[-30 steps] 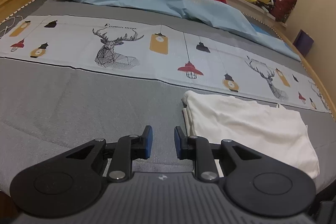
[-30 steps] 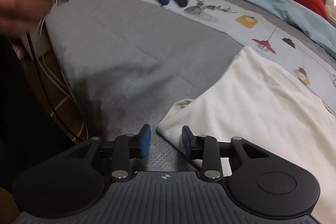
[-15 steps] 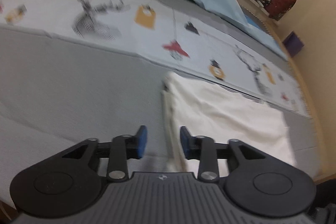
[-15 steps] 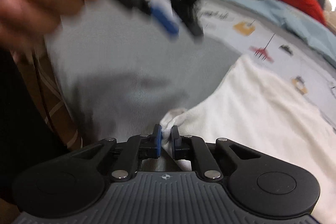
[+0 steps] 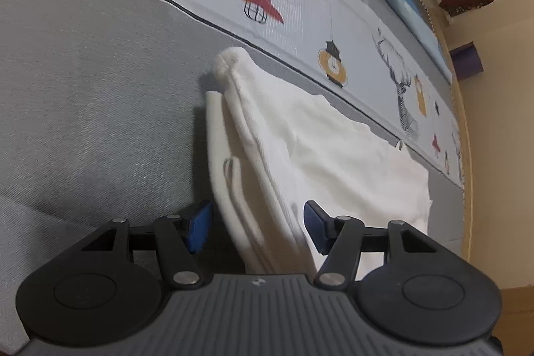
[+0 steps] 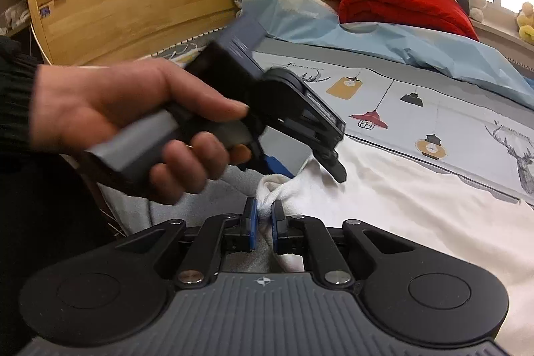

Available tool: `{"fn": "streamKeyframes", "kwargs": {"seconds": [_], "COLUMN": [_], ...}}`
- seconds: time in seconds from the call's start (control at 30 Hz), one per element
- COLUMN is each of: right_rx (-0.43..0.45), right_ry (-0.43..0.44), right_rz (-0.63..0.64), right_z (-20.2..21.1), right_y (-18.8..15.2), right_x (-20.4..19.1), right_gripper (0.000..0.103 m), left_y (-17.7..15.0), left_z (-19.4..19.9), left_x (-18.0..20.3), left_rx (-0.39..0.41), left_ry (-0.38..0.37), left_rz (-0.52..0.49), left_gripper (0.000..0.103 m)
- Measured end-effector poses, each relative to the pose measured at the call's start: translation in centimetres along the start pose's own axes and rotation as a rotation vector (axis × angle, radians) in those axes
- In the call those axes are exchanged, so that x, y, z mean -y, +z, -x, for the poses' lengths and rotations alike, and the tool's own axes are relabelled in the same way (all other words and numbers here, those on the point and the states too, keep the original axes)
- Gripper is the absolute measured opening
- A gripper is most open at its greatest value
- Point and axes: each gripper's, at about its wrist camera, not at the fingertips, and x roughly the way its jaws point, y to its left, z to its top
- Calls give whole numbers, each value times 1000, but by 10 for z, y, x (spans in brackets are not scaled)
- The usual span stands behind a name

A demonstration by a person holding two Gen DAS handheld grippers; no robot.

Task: Fold small clothes
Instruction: 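Grasp the shirt's end with the right gripper while the left gripper grasps beside it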

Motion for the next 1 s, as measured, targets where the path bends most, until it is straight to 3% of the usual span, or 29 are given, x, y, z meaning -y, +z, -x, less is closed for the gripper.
{"fn": "streamKeyframes", "kwargs": {"seconds": [0.03, 0.1, 0.2, 0.37, 0.47, 0.53, 0.63, 0.8, 1.0], "right_rx": [1, 2, 32, 113, 118, 105, 90, 122, 185], "right_ry": [5, 25, 113, 226, 242, 221, 159, 44, -161], "right_rz": [-1, -8, -59, -106, -174, -205, -256, -376, -441], "right_z": [2, 1, 0, 4, 10, 14, 31, 73, 136], "right_y": [1, 6, 15, 31, 32, 28, 17, -10, -54], "right_x": [-1, -3, -7, -21, -13, -3, 20, 73, 121], "right_gripper": [8, 8, 8, 8, 7, 7, 7, 7, 7], "left_y": [0, -1, -7, -16, -24, -26, -26, -30, -60], "left_z": [-2, -2, 23, 88, 104, 101, 98, 77, 32], "left_x": [2, 8, 11, -11, -14, -6, 16, 85, 191], "left_rx": [-5, -6, 63, 244, 264, 247, 250, 256, 251], "left_ry": [7, 17, -2, 24, 55, 97, 96, 42, -54], "left_rz": [-10, -43, -85, -21, -30, -60, -102, -224, -435], "left_gripper": [50, 19, 13, 13, 13, 13, 13, 13, 16]}}
